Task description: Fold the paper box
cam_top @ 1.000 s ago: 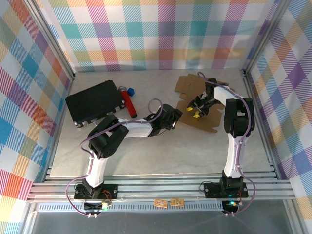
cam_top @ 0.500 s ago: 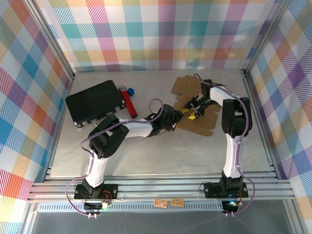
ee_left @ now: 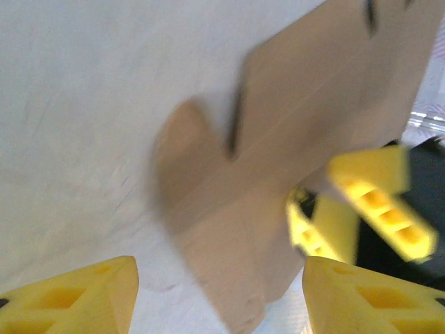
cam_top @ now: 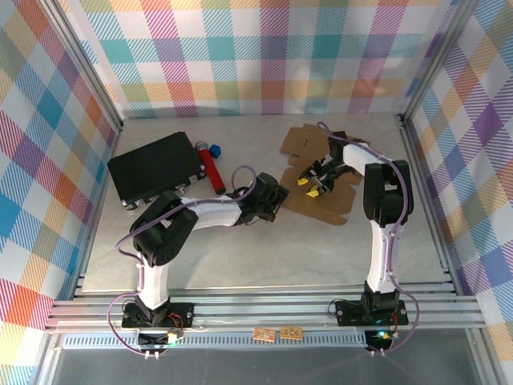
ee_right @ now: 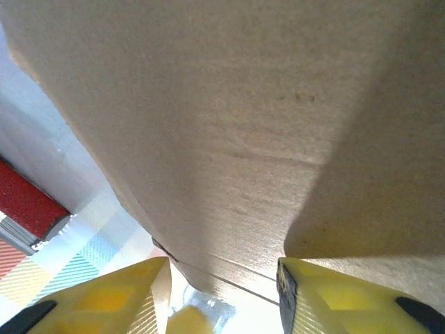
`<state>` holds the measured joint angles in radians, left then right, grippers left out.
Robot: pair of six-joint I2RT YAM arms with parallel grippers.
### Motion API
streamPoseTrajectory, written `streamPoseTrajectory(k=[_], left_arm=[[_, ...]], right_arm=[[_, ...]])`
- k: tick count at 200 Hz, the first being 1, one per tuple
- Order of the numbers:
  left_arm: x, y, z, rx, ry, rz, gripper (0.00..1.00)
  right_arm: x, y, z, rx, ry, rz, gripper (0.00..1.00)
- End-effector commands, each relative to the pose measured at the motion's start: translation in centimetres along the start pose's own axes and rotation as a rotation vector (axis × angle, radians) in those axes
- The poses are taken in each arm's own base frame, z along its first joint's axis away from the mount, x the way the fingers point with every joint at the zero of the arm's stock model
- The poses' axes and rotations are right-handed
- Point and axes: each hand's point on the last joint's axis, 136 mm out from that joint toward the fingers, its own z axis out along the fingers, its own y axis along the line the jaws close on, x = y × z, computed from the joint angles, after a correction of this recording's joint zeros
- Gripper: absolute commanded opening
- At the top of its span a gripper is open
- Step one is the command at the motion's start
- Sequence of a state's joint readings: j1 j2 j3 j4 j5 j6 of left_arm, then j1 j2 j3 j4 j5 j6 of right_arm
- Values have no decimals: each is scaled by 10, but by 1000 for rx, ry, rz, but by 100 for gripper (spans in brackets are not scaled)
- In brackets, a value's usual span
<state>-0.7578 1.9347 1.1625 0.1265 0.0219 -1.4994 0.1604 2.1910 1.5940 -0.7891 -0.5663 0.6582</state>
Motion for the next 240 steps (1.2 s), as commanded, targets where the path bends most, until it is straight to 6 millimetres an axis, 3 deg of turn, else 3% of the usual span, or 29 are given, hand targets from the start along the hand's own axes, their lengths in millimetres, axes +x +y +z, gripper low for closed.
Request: streamPoseTrajectory(k=[1,28,52,89,148,193,240], left_arm=[[-42,-49,-12,47,-59,94,64],[-75,-54,-3,59,-88,73,67],[-90,-66,15,131,-80,25,68],[-87,-72,49,177,-40,-49,67],[-91,-61,63,172,-73,-109,66],[-98,-60,81,199,-93,-130,56],[-104,-80,91,253,-105,-126,34]], right_arm=[[27,-7,8,27,56,-6,45],[53,-12,15,42,87,-39,45],[70,-11,17,39,99,-57,45],[76,-10,18,31,105,-53,45],[76,-8,21,30,116,-54,45],[76,-6,20,25,119,-56,45],[78,-6,21,26,124,-56,45]])
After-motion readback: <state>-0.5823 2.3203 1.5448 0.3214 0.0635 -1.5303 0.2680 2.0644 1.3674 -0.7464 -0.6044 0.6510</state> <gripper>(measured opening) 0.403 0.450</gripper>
